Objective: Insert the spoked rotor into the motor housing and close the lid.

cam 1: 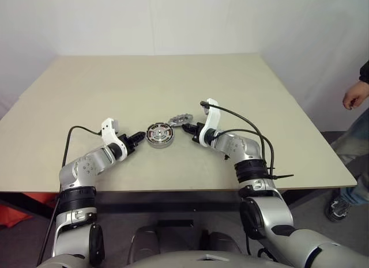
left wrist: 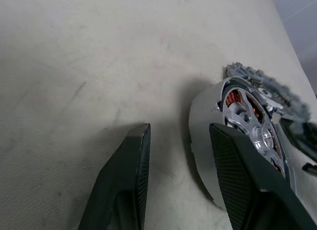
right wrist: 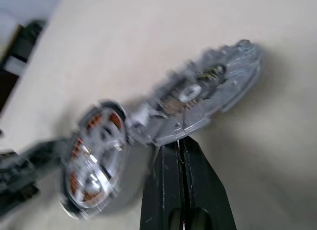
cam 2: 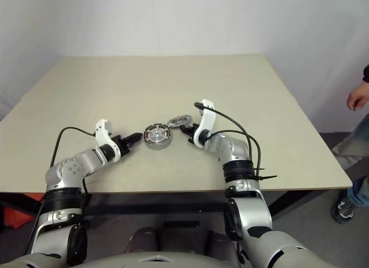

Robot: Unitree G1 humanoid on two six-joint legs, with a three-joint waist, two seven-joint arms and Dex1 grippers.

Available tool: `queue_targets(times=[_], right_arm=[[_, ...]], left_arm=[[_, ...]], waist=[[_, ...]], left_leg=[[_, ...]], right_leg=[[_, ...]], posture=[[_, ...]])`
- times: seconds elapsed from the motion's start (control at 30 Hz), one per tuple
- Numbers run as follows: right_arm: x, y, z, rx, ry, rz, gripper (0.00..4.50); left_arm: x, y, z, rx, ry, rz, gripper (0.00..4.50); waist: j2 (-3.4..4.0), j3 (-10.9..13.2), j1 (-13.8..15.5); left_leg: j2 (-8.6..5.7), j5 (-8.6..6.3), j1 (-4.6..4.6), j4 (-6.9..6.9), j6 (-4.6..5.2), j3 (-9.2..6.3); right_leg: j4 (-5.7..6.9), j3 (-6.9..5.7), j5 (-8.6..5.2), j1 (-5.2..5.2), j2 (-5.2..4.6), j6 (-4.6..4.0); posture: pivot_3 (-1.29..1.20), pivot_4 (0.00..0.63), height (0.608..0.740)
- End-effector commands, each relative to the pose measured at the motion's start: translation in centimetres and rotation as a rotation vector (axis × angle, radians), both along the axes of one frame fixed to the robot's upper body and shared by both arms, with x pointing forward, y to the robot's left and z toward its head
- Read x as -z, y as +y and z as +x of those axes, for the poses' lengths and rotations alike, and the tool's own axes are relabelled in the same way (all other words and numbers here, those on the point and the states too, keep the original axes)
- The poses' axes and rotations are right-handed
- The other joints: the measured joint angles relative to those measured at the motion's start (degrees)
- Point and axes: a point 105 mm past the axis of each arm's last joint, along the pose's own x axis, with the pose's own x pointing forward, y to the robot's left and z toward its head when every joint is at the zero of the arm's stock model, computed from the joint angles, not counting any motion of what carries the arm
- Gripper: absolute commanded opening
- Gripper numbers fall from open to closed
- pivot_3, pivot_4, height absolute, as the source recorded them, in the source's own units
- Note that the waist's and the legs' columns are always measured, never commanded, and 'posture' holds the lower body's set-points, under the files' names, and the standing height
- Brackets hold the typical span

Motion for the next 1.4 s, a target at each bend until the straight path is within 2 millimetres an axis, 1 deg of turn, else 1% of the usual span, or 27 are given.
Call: queue_targets(times=[0.03, 0.13, 0.27, 0.53, 0.77, 0.97, 1.07, 1.13, 1.27, 1.37, 1.4], right_arm=[[-3.3, 0.8, 1.0, 0.005, -0.107, 0.09, 0.02], [-3.9, 1.4, 1.0, -0.006, -0.129, 0.115, 0.02], [-4.1, 1.6, 1.1, -0.01, -0.139, 0.113, 0.02], [-4.2, 1.4, 1.3, -0.01, -0.148, 0.093, 0.02], [-3.8, 2.4, 0.6, -0.054, -0.138, 0.077, 0.02], [-3.8, 2.0, 1.2, -0.02, -0.118, 0.082, 0.02], [-3.7, 1.7, 1.5, 0.001, -0.115, 0.07, 0.6], [-3.8, 1.8, 1.5, -0.005, -0.12, 0.068, 1.26], [-3.9, 1.9, 1.6, -0.008, -0.13, 0.064, 2.74], [-4.0, 2.0, 1.6, -0.005, -0.141, 0.055, 3.67], [-4.1, 2.0, 1.7, -0.006, -0.144, 0.056, 3.67]], left_arm=[[-0.2, -0.3, 0.1, 0.018, 0.0, 0.014, 2.02], [-0.2, -0.3, 0.1, 0.021, 0.001, 0.017, 2.02], [-0.2, -0.2, 0.2, 0.022, 0.002, 0.022, 2.02], [-0.3, 0.6, 0.2, 0.006, -0.002, 0.033, 2.02], [-0.3, 0.6, 0.3, 0.002, -0.003, 0.033, 2.02], [-0.1, 0.5, 0.3, 0.004, 0.002, 0.033, 2.02], [-0.1, 0.5, 0.3, 0.004, 0.002, 0.033, 2.02], [0.0, 0.4, 0.3, 0.004, 0.002, 0.034, 2.02], [0.0, 0.5, 0.3, 0.004, 0.002, 0.035, 2.02], [0.0, 0.5, 0.3, 0.003, 0.002, 0.037, 2.02], [0.0, 0.5, 0.3, 0.003, 0.002, 0.037, 2.02]], waist=[[0.0, 0.0, 0.0], [0.01, 0.0, 0.0], [0.01, 0.0, -0.1], [0.01, 0.0, -0.1], [0.01, 0.0, -0.1], [0.02, 0.0, -0.1], [0.02, 0.0, -0.1], [0.02, 0.0, -0.1], [0.02, 0.0, -0.1], [0.02, 0.0, -0.1], [0.02, 0.0, -0.1]], left_leg=[[-0.01, -0.01, 0.0, 0.0, 0.01, 0.01], [-0.01, -0.01, 0.0, 0.0, 0.01, 0.01], [0.0, -0.02, 0.0, -0.01, 0.02, 0.01], [0.0, -0.02, 0.0, -0.01, 0.02, 0.01], [0.0, -0.01, 0.01, -0.01, 0.01, 0.02], [0.0, -0.02, 0.01, -0.01, 0.01, 0.01], [0.01, -0.01, 0.02, -0.01, 0.01, 0.01], [0.0, -0.01, 0.02, -0.01, 0.01, 0.01], [0.0, -0.01, 0.02, -0.02, 0.01, 0.02], [0.0, -0.01, 0.02, -0.02, 0.01, 0.02], [0.0, -0.01, 0.02, -0.02, 0.01, 0.01]], right_leg=[[0.0, 0.03, 0.0, 0.0, 0.0, -0.01], [0.0, 0.03, 0.01, 0.0, 0.0, -0.01], [0.0, 0.03, 0.0, 0.0, 0.0, -0.01], [0.0, 0.04, 0.0, -0.02, 0.01, -0.01], [0.0, 0.04, 0.0, -0.02, 0.01, 0.0], [0.01, 0.05, 0.0, -0.02, 0.01, 0.0], [0.01, 0.05, 0.0, -0.02, 0.01, 0.0], [0.01, 0.06, 0.0, -0.02, 0.01, 0.0], [0.01, 0.06, 0.0, -0.02, 0.01, 0.0], [0.01, 0.06, 0.0, -0.02, 0.01, 0.0], [0.01, 0.06, 0.0, -0.02, 0.01, 0.0]], posture=[[0.0, 0.0, 0.74], [0.0, 0.0, 0.74], [0.0, 0.0, 0.74], [0.0, 0.0, 0.74], [0.0, 0.0, 0.74], [0.0, 0.0, 0.74], [0.0, 0.0, 0.74], [0.0, 0.0, 0.74], [0.0, 0.0, 0.74], [0.0, 0.0, 0.74], [0.0, 0.0, 0.74]])
